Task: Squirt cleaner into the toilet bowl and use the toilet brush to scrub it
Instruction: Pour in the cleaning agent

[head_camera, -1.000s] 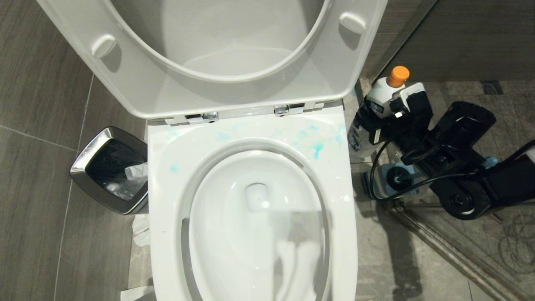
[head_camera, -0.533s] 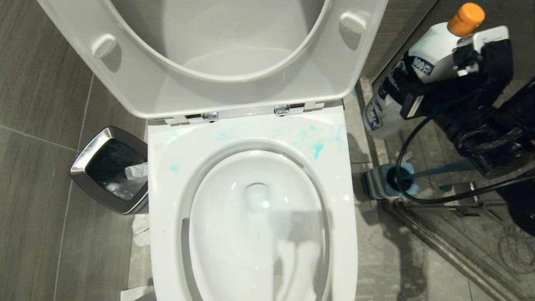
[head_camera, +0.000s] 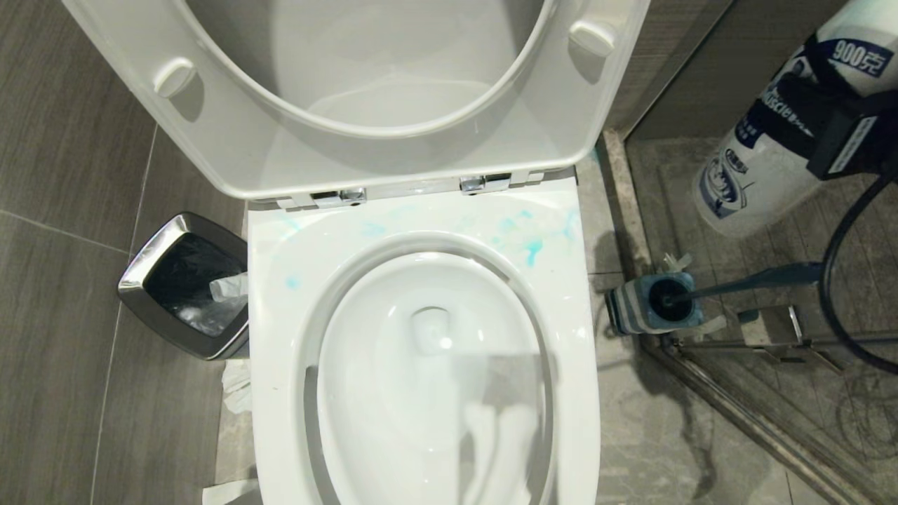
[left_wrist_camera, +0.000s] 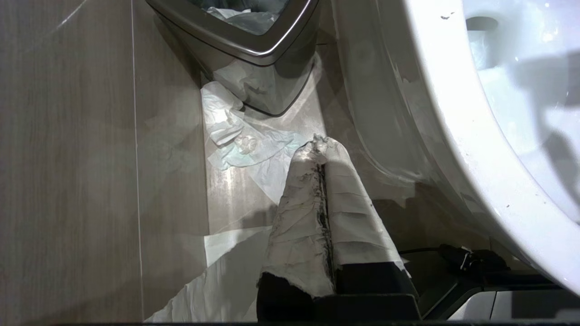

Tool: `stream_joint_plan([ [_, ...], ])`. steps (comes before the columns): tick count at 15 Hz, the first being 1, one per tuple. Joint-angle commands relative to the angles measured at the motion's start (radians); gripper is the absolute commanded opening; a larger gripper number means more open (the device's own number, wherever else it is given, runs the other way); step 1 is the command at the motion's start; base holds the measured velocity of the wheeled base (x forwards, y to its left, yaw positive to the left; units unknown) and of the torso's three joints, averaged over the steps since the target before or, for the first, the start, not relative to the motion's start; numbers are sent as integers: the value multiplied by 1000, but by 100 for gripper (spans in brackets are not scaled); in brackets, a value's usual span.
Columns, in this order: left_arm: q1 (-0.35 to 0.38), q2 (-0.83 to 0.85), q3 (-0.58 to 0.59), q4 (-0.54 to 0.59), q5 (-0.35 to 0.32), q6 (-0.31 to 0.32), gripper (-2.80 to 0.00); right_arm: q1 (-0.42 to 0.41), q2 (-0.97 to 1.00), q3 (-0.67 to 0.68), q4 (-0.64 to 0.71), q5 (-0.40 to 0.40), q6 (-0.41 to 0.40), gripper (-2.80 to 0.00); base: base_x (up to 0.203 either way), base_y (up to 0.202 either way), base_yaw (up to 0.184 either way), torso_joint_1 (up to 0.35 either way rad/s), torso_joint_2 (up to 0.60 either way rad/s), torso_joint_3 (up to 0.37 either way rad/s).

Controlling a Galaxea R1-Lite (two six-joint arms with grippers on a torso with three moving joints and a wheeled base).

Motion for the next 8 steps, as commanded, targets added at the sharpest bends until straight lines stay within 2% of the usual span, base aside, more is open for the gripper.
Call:
stream_joint_plan([
  [1,0,1,0,0,2,5,-280,5,-97,-23,82,-24,-8,-280,0,0,0,0,0,0],
  [5,0,1,0,0,2,-1,-280,49,-141,-38,127,-57,-9,-280,0,0,0,0,0,0],
  [8,0,1,0,0,2,-1,-280,140,-150,-36,127,-135,-13,-280,0,0,0,0,0,0],
])
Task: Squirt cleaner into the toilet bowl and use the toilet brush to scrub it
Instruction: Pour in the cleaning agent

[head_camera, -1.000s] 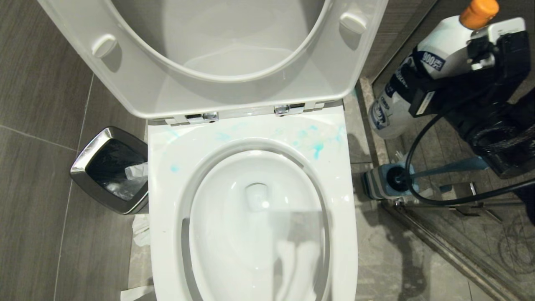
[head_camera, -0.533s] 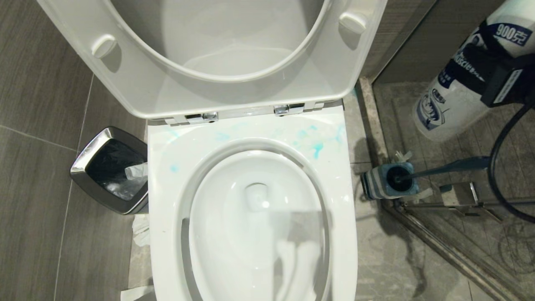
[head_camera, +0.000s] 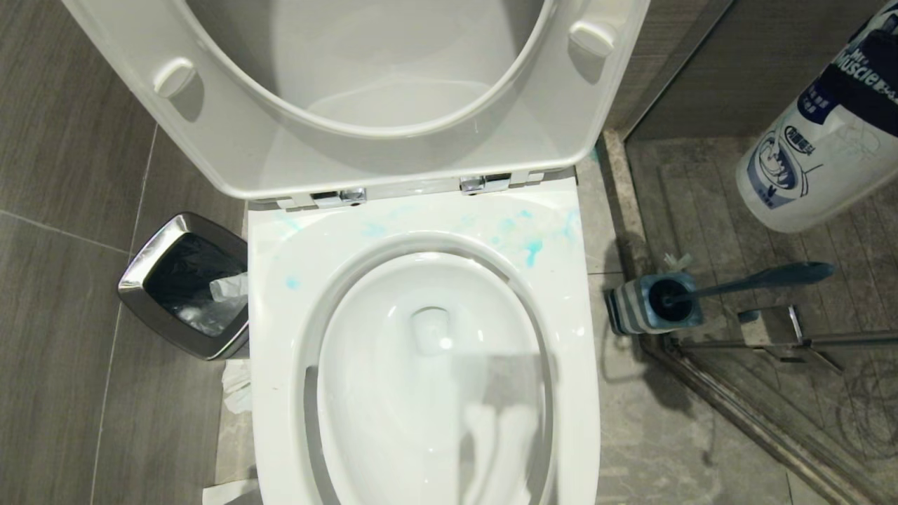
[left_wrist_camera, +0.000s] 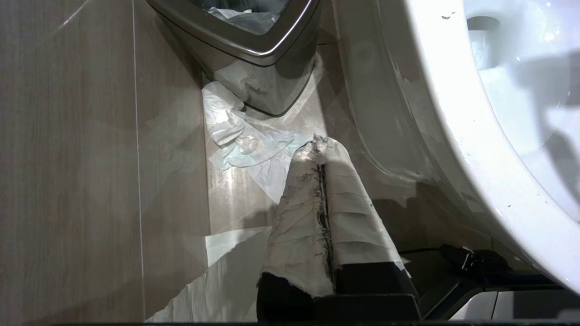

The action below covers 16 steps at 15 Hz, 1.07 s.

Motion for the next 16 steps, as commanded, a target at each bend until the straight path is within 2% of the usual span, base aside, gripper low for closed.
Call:
stream_joint_plan([
  [1,0,1,0,0,0,-3,-280,76,-13,1,-4,-49,-5,-280,0,0,0,0,0,0],
  [4,0,1,0,0,0,-5,-280,117,-11,-3,-4,-67,-50,-280,0,0,0,3,4,133],
  [10,0,1,0,0,0,-3,-280,132,-7,17,-4,-67,-84,-280,0,0,0,4,2,194],
  [16,0,1,0,0,0,-5,-280,291,57,11,-7,-171,-95,-280,0,0,0,3,3,199],
])
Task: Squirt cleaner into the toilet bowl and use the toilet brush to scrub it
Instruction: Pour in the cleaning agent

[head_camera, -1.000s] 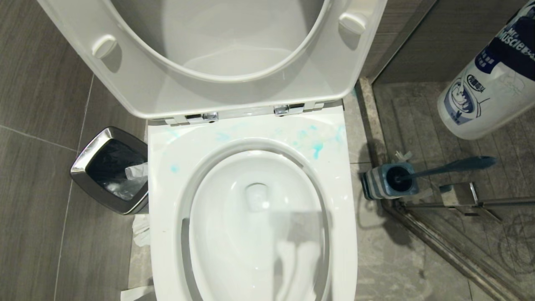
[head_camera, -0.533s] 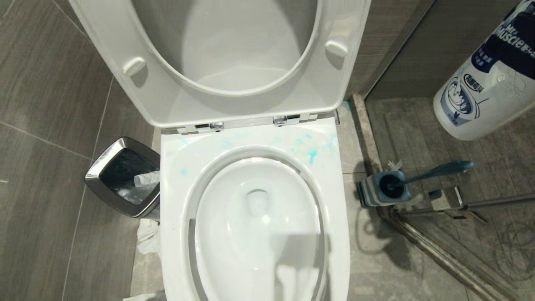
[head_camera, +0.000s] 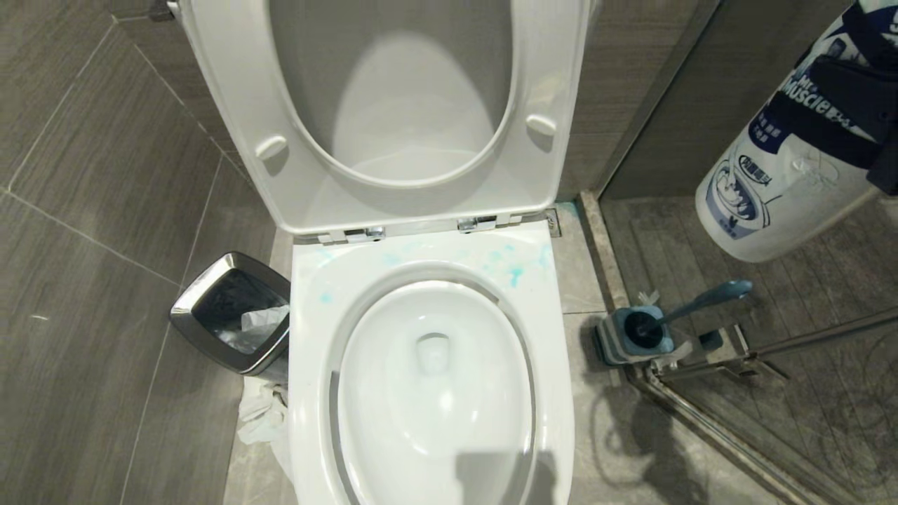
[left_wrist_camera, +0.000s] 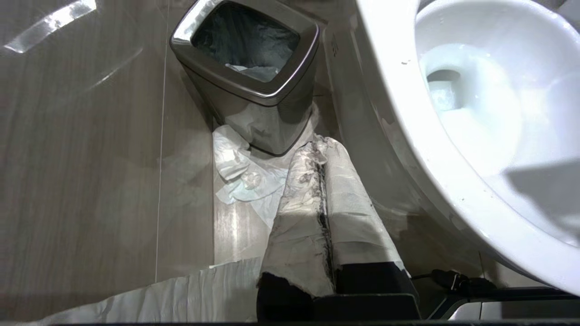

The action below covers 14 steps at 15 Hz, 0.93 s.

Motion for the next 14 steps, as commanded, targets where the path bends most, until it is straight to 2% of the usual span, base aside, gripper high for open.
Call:
stream_joint_plan([
  [1,0,1,0,0,0,-1,-280,47,59,-18,-5,-29,-3,-280,0,0,0,-8,1,111],
  [4,0,1,0,-2,0,-3,-280,85,162,-91,-7,-71,-3,-280,0,0,0,-4,3,31],
  [7,0,1,0,-2,0,-3,-280,157,307,-200,-9,-175,-3,-280,0,0,0,0,0,0],
  [9,0,1,0,-2,0,-3,-280,191,400,-286,-7,-200,-14,-280,0,0,0,0,0,0],
  [10,0,1,0,0,0,-3,-280,201,443,-324,-7,-205,-43,-280,0,0,0,0,0,0],
  [14,0,1,0,-2,0,-3,-280,209,559,-448,-4,-208,-332,-280,0,0,0,0,0,0],
])
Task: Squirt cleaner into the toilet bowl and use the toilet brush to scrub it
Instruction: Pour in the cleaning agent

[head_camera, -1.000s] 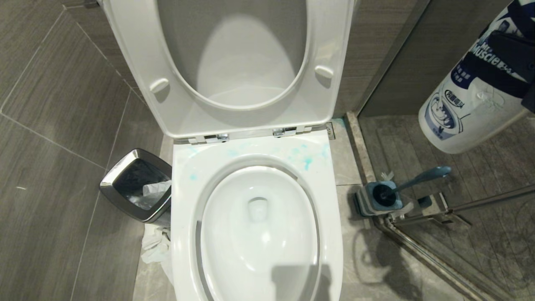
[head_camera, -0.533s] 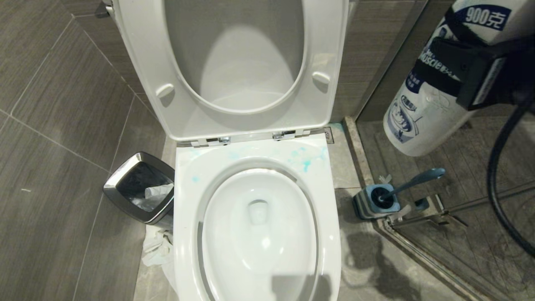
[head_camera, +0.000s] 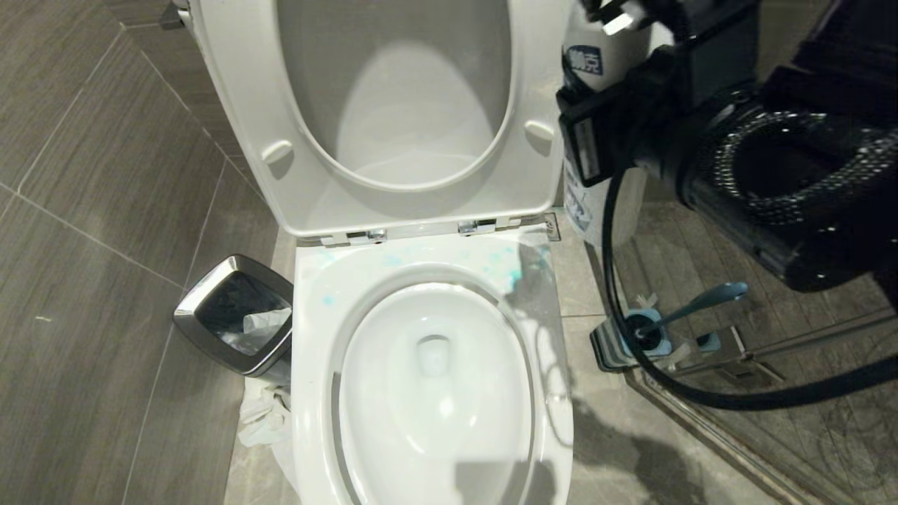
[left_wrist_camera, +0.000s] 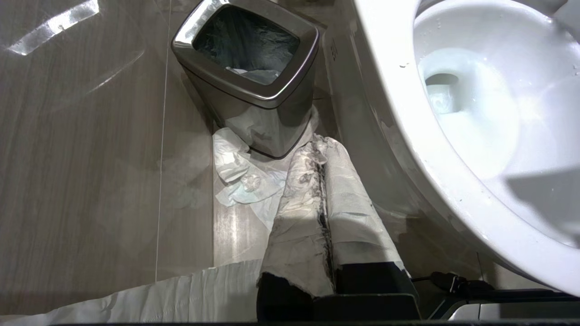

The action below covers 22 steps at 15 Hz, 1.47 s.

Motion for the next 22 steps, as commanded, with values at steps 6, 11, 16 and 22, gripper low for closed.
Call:
stream_joint_plan([
  [6,0,1,0,0,0,0,-280,31,121,-83,68,-5,-492,-280,0,0,0,0,0,0],
  [11,0,1,0,0,0,0,-280,79,149,-152,90,-63,-769,-280,0,0,0,0,0,0],
  [16,0,1,0,0,0,0,-280,170,166,-149,92,-240,-947,-280,0,0,0,0,0,0],
  [22,0,1,0,1,0,0,-280,170,172,-85,91,-243,-1175,-280,0,0,0,0,0,0],
])
